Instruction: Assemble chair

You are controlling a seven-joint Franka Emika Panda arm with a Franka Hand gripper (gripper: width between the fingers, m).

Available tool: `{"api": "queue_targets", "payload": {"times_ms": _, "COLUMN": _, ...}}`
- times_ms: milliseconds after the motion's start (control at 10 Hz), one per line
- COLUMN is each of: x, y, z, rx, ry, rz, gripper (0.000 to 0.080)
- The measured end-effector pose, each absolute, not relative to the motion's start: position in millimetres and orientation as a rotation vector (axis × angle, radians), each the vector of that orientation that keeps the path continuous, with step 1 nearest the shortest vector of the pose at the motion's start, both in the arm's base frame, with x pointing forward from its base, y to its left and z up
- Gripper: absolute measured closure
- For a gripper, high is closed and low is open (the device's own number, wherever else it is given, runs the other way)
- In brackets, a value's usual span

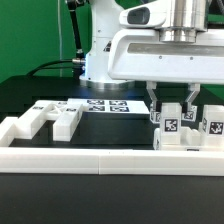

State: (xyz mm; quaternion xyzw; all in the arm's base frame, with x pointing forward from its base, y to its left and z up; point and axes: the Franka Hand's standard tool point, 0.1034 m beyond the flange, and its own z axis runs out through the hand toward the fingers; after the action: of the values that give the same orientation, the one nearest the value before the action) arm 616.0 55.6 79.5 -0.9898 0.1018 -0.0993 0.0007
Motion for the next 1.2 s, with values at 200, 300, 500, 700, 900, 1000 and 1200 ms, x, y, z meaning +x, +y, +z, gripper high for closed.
{"api": "queue_targets", "payload": {"times_ms": 200, "x": 615.8, "y": 54.8, "z": 79.4, "rx": -3.04, "ry": 0.616, "rz": -0.303, "gripper": 0.0508}}
{"api": "queue_targets", "payload": {"times_ms": 300, "x": 615.7, "y": 55.5, "z": 79.2, "rx": -2.996, "ry": 0.766, "rz": -0.3, "gripper": 0.0508}}
{"api": "queue_targets", "payload": {"times_ms": 500, "x": 615.2, "y": 55.8, "z": 78.8, "rx": -2.891, "ry": 1.045, "rz": -0.288, "gripper": 0.0508}}
{"api": "queue_targets", "payload": {"times_ms": 700, "x": 614.2, "y": 57.2, "z": 78.9, "rx": -2.753, "ry": 1.341, "rz": -0.274, "gripper": 0.0508}}
{"api": "queue_targets", "payload": {"times_ms": 900, "x": 613.7, "y": 56.4, "z": 79.4, "rx": -2.647, "ry": 1.527, "rz": -0.267, "gripper": 0.0508}}
{"api": "queue_targets", "payload": {"times_ms": 1000, "x": 613.7, "y": 56.8, "z": 79.5, "rx": -2.611, "ry": 1.582, "rz": -0.265, "gripper": 0.0508}}
{"api": "queue_targets", "payload": {"times_ms": 1200, "x": 613.7, "y": 55.8, "z": 80.0, "rx": -2.548, "ry": 1.671, "rz": -0.263, "gripper": 0.0508}}
